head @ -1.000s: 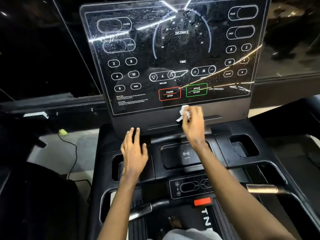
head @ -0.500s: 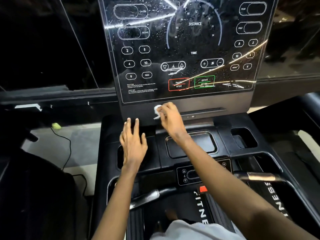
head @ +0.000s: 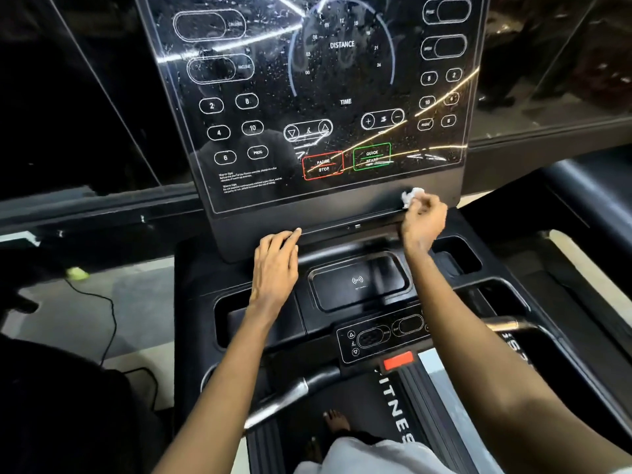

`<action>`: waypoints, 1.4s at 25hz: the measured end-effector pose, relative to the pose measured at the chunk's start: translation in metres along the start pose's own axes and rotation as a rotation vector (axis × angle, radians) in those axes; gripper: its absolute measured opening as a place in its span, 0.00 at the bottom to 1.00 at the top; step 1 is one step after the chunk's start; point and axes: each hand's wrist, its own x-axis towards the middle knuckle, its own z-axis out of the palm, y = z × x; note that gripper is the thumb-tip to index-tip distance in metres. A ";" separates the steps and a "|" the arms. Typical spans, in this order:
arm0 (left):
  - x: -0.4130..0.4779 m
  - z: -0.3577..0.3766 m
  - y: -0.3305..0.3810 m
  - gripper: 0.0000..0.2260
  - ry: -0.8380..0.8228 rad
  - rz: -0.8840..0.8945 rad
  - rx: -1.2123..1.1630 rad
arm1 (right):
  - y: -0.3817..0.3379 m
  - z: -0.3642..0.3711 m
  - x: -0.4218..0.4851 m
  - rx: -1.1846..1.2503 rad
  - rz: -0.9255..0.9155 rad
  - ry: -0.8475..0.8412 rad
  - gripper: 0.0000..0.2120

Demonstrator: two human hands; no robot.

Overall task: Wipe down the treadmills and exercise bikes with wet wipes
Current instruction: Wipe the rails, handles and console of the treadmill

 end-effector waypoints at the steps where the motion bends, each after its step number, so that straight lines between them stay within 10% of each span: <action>1: 0.000 -0.001 -0.002 0.18 -0.001 0.014 -0.004 | 0.004 0.003 0.006 0.070 0.157 0.085 0.08; 4: 0.001 -0.002 -0.007 0.19 0.002 0.042 -0.019 | 0.015 0.015 0.013 0.252 0.442 0.263 0.08; 8: 0.002 -0.003 -0.011 0.21 0.009 0.074 -0.028 | 0.011 0.028 -0.014 0.207 0.453 0.095 0.08; 20: 0.012 -0.016 -0.029 0.27 0.002 0.186 0.132 | -0.016 0.045 -0.155 0.102 -0.176 -0.455 0.10; 35: 0.009 -0.028 -0.032 0.22 -0.038 0.176 0.184 | -0.001 0.015 -0.097 -0.068 -0.029 -0.392 0.08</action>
